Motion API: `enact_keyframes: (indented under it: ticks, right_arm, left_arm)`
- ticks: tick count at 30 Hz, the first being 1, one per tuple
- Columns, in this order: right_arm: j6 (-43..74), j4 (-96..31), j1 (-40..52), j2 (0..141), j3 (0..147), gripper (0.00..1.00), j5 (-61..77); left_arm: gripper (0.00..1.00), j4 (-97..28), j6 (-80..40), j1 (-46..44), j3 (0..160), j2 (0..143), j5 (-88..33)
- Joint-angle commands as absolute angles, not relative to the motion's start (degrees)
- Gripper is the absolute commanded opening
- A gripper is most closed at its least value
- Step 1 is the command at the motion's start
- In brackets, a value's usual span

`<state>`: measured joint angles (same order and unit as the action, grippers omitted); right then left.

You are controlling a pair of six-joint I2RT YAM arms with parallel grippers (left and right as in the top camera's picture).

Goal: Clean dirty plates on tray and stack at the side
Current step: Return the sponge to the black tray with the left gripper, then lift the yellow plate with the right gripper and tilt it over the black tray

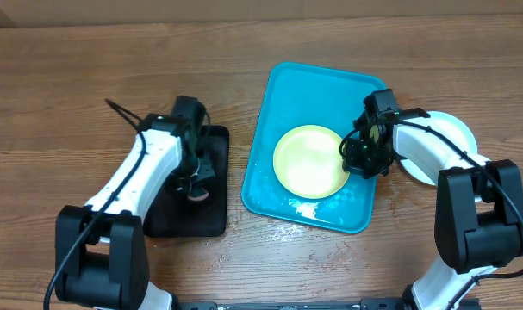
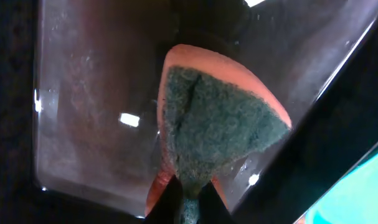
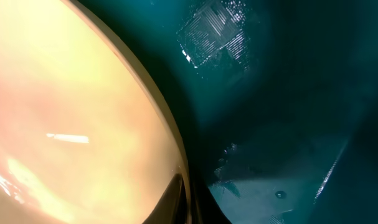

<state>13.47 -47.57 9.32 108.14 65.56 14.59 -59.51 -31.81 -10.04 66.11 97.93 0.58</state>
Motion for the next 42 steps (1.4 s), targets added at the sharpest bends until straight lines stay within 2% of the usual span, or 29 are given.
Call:
enact_keyframes:
  ticks: [1, 2, 6, 12, 16, 17, 19, 27, 35, 42]
  right_arm:
    - [13.4, -48.3, 9.8, 108.0, 65.5, 0.04, 11.1]
    - [13.4, -48.9, 9.8, 107.0, 66.0, 0.04, 11.0]
    - [13.4, -51.0, 9.8, 101.4, 67.2, 0.04, 10.9]
    - [13.4, -52.0, 11.2, 91.0, 67.2, 0.04, 3.6]
    - [13.4, -52.1, 13.9, 85.4, 67.3, 0.04, -0.6]
    - [13.2, -51.9, 15.1, 84.1, 67.3, 0.04, -2.1]
    - [13.1, -51.7, 17.6, 82.1, 67.3, 0.04, -5.7]
    - [13.0, -49.5, 31.2, 80.5, 71.4, 0.04, -8.6]
    - [13.0, -32.4, 45.8, 83.1, 71.7, 0.04, -17.1]
    - [13.0, -25.2, 54.0, 89.9, 71.7, 0.04, -30.0]
  left_arm:
    - [0.24, -60.4, -30.9, -9.1, 68.8, 96.2, -3.1]
    - [0.32, -61.2, -30.4, -9.1, 69.6, 95.7, -3.2]
    - [0.48, -64.2, -28.1, -9.0, 73.2, 92.6, -4.0]
    - [0.53, -67.7, -27.0, -9.0, 79.0, 85.3, -4.6]
    - [0.63, -69.3, -27.0, -9.0, 83.3, 80.4, -4.5]
    - [0.69, -69.7, -26.8, -9.0, 84.4, 79.0, -4.5]
    - [1.0, -70.4, -26.4, -9.0, 86.2, 76.7, -4.2]
    - [1.0, -75.5, -26.0, -8.9, 92.4, 68.5, -0.5]
    - [1.0, -77.6, -29.2, -8.9, 94.1, 60.8, 0.9]
    - [1.0, -79.9, -30.9, -8.9, 94.1, 55.7, 4.8]
